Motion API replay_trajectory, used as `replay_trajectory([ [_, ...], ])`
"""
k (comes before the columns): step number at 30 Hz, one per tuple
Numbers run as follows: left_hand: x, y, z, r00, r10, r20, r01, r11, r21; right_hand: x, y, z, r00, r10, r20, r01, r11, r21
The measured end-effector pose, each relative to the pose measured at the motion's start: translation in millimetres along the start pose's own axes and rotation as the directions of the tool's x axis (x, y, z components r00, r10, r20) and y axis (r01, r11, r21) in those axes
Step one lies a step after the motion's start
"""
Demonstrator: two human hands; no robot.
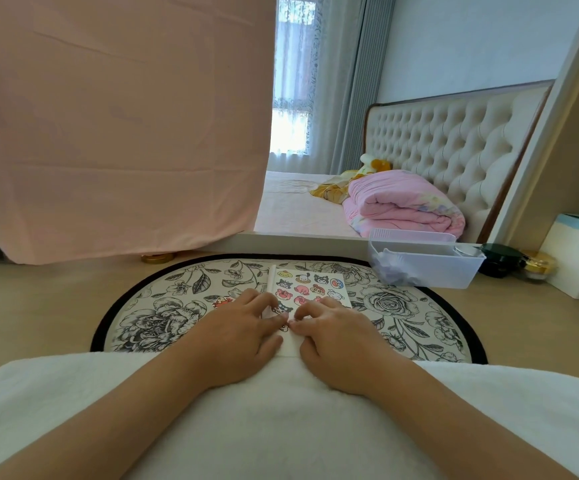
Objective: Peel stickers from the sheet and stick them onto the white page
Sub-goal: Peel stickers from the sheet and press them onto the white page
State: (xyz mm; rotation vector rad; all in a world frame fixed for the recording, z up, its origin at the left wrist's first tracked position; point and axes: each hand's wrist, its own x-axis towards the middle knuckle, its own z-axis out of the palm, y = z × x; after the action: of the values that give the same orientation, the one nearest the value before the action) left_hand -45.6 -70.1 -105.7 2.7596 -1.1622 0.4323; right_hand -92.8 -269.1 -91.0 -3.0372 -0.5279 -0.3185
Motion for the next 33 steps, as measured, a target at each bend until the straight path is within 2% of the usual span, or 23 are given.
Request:
replay_trajectory([
  [5,-0.9,7.2,-1.1,0.995,-0.039,-0.086,0.047,0.995,0.091,-1.4,-0.3,-2.4,1.000,0.012,0.012,-0.012,1.000,0.006],
  [9,-1.4,7.1,-3.3,0.994,-0.009,-0.105,0.015,0.998,0.056,-2.3,0.0,-2.4,1.000,0.015,0.020,-0.016,1.000,0.027],
  [12,-6.4,2.1,-1.8,0.987,-0.010,-0.161,0.004,0.999,-0.039,-1.6,0.0,-2.0,1.000,0.012,0.019,-0.013,1.000,0.026],
  [14,-8.9,1.3,-2.0,0.991,-0.028,-0.130,0.015,0.995,-0.097,-1.0,0.6,-1.9,1.000,0.005,0.019,-0.006,0.999,0.042],
  [17,-8.5,2.6,-2.0,0.998,-0.030,-0.062,0.024,0.996,-0.087,-1.7,2.1,-1.3,1.000,-0.013,0.026,0.011,0.998,0.058],
  [29,-6.2,8.0,-6.0,0.986,-0.050,-0.161,0.034,0.995,-0.098,-9.5,7.4,-4.7,0.999,-0.020,-0.038,0.025,0.989,0.144],
  [33,-4.6,3.2,-4.6,0.996,-0.079,-0.046,0.074,0.993,-0.092,-8.5,4.6,-2.1,0.999,-0.026,-0.032,0.028,0.996,0.080],
])
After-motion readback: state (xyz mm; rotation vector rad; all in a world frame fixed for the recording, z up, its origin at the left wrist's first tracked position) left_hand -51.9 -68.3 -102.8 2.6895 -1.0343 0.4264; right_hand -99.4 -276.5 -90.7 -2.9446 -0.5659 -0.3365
